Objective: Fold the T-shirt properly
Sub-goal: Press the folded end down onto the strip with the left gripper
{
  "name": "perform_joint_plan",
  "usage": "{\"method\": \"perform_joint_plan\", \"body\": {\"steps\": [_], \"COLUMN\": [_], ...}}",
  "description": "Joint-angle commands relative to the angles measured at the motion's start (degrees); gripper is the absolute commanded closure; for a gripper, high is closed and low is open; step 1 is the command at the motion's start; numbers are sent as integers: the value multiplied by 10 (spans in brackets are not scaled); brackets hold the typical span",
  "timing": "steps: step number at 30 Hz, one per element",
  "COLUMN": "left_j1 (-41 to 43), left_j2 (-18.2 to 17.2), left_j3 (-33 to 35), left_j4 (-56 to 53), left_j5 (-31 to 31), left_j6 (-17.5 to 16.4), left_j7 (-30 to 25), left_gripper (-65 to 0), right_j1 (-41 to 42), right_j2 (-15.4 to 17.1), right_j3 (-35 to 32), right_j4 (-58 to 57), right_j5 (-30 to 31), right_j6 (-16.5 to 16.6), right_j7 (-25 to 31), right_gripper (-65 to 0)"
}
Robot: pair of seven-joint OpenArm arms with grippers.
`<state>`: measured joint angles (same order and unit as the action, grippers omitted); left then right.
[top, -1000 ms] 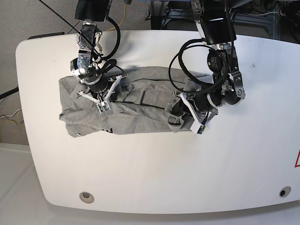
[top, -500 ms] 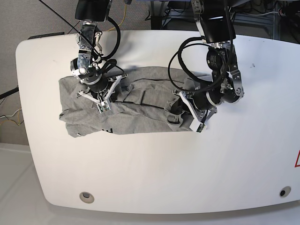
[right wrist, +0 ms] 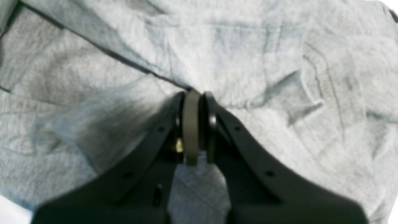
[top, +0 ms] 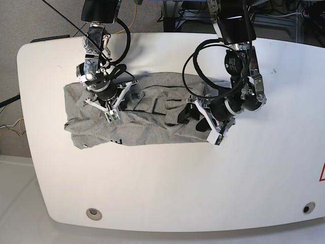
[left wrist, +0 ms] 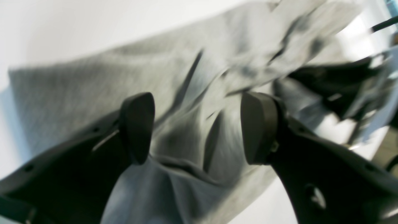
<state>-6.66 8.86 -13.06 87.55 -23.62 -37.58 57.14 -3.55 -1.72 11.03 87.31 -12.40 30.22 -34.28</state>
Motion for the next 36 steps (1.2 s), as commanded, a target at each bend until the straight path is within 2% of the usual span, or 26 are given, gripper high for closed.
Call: {"method": "perform_joint_plan", "body": {"steps": [1,6,17,27,30,36], "left_j1": [-12,-14,-9,12,21,34], "left_j2": [1,1,1,-34,-38,-47], "left_j3": [2,2,1,-2,-2,-2], "left_j4": [13,15,67,73,73,71], "left_j5": [-27,-46,-48,-47,-46,-46], "left_j6": [-4,-3,-2,-2,-2,-2], "left_j7": [-13,-10,-10,-14,-21,-43], "left_gripper": [-413,-413,-413,-409,-388,-305], "right_j1": [-16,-16,-16,-13,-12,-6], "right_j2": [0,0,1,2,2,12], "right_j3": [-1,-1,-1,1,2,4], "right_j4": [-15,-15,-15,-13,-10,17], "right_j5": [-28,-28,-28,-28,-28,-28], "right_j6": [17,17,17,17,17,17], "right_j7": [-86,-86,-86,-86,-86,-86], "right_gripper": [0,0,0,0,0,0]}}
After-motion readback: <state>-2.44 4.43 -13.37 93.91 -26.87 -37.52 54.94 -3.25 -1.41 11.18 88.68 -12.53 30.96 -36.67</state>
